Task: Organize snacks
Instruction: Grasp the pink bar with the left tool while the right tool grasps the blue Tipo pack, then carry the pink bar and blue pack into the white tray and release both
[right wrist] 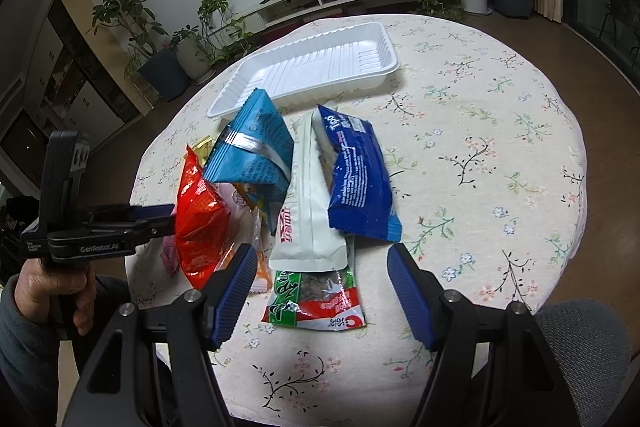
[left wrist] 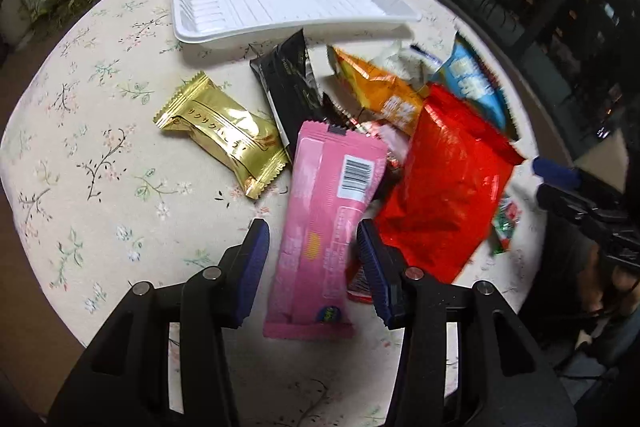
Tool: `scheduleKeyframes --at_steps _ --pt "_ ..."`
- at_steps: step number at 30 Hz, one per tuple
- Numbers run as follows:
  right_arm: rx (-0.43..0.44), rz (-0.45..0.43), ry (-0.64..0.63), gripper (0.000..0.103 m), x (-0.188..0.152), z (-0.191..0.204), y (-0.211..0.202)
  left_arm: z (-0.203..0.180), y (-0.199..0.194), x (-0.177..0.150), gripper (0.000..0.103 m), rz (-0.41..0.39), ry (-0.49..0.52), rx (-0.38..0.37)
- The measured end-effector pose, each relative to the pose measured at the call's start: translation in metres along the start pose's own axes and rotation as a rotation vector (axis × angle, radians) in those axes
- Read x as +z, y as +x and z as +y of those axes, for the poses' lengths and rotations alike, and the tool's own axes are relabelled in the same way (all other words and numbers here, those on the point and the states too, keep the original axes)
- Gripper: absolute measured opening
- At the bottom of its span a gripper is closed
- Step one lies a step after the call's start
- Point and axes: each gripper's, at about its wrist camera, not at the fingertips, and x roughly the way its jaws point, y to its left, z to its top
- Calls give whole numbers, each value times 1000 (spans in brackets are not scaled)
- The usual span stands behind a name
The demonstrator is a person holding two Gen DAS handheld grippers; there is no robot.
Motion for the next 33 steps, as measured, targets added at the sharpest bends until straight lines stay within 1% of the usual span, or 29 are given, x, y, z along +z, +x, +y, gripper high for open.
scheduleKeyframes --at_steps 2,3,4,5,7,14,17,21,26,29,32,33 --pt "1 0 -1 71 -1 0 -1 -2 9 2 42 31 10 22" --pt "-1 -2 -2 71 -1 1 -1 -4 9 2 38 23 29 39" --pt "-3 -5 -3 71 -1 1 -1 -7 10 2 29 28 44 55" --pt "-6 -6 -3 71 0 1 0 -8 10 2 28 22 48 64" --pt "-7 -5 -3 70 0 1 0 -8 11 3 22 16 35 52" --pt "-11 7 -6 59 0 0 2 -6 8 -4 18 -12 8 21" --pt "-18 7 -2 58 3 -5 1 -2 3 -9 16 -28 -11 8" --pt "-31 3 -10 58 16 -15 -2 5 -11 -18 16 -75 -58 -18" --pt "-9 50 -6 58 47 -31 9 14 -23 -30 16 -115 -129 -53" --pt "14 94 -18 58 61 -35 26 19 -29 -35 16 -138 -158 -65" --pt "31 145 -2 58 70 -40 44 19 -35 -41 16 -154 -177 -74" --pt "45 156 0 56 72 -41 49 19 -36 -42 16 -158 -180 -77"
